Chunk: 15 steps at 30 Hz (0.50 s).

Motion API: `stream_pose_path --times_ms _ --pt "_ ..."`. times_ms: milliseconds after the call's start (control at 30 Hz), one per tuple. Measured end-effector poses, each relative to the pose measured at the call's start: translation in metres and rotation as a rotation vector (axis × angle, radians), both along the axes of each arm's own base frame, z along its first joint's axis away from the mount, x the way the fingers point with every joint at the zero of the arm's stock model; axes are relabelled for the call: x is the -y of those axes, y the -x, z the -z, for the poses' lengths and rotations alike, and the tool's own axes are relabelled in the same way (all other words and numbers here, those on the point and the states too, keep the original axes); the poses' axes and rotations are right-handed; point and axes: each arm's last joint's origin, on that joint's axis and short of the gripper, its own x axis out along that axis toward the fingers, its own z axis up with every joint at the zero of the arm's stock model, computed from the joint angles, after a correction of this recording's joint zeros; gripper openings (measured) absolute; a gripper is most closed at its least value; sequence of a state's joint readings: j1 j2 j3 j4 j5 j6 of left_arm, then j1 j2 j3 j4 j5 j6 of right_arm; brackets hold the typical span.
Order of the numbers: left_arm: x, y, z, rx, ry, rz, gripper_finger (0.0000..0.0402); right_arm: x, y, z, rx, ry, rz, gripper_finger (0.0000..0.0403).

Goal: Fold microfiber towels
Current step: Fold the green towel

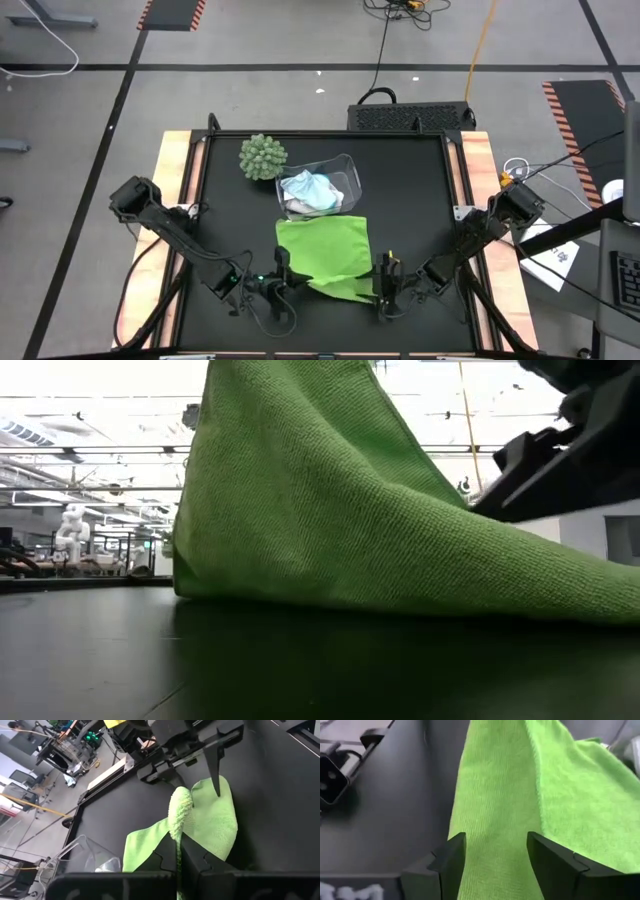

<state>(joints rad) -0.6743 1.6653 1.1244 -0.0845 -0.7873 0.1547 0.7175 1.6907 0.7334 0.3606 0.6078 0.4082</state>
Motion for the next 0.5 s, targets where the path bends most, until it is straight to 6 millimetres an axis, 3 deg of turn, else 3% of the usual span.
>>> stream_pose_path --times_ms 267,500 --pt "-0.001 0.001 0.002 -0.018 0.006 -0.011 0.0003 0.003 0.001 -0.017 0.041 -0.003 -0.011 0.0208" --pt "0.0 0.002 0.002 -0.017 0.008 -0.012 0.0003 0.012 0.004 -0.011 -0.041 0.033 0.047 0.0208"
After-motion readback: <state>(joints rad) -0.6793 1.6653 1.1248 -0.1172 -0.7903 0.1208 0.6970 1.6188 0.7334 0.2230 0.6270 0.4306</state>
